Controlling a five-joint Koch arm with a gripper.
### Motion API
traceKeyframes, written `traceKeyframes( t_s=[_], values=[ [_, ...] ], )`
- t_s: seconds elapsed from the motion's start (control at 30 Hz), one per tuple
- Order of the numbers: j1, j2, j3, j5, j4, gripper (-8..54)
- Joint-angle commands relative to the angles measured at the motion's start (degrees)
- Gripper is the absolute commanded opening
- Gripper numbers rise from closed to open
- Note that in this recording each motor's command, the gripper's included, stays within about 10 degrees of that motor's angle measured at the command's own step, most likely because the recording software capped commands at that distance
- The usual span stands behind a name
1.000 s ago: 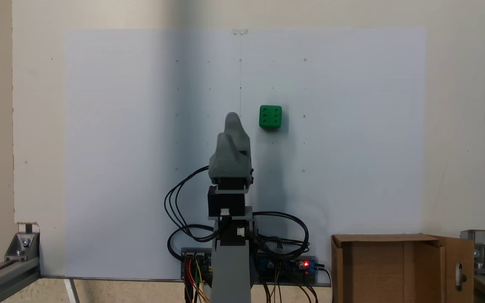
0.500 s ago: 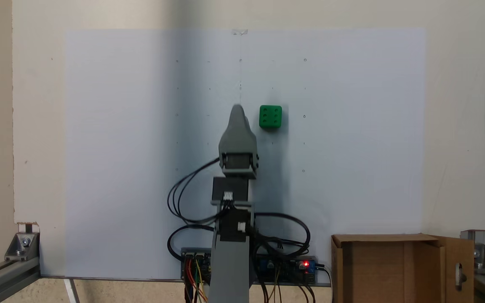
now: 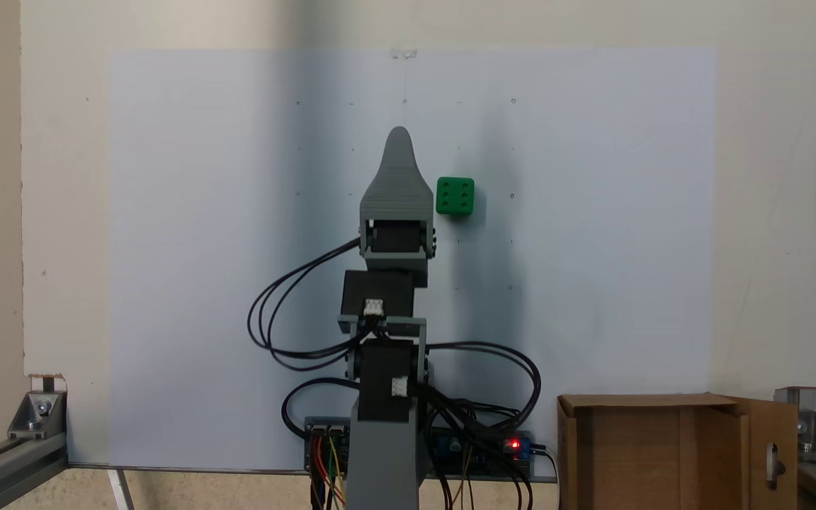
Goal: Grasp a green dice and put it in the bin.
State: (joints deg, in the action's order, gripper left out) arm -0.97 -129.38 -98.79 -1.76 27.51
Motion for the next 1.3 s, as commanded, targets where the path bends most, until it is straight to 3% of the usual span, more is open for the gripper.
traceKeyframes(
  t_s=[0.0, 0.43, 0.7, 1.27],
  values=[
    [-0.1, -6.4, 5.7, 4.8, 6.5, 43.2],
    [-2.5, -5.1, 18.3, 7.1, 48.9, 43.0],
    [-7.5, 2.4, 21.3, 5.6, 72.5, 43.5],
    [-27.7, 14.6, 27.5, -18.5, 63.5, 45.4]
  ],
)
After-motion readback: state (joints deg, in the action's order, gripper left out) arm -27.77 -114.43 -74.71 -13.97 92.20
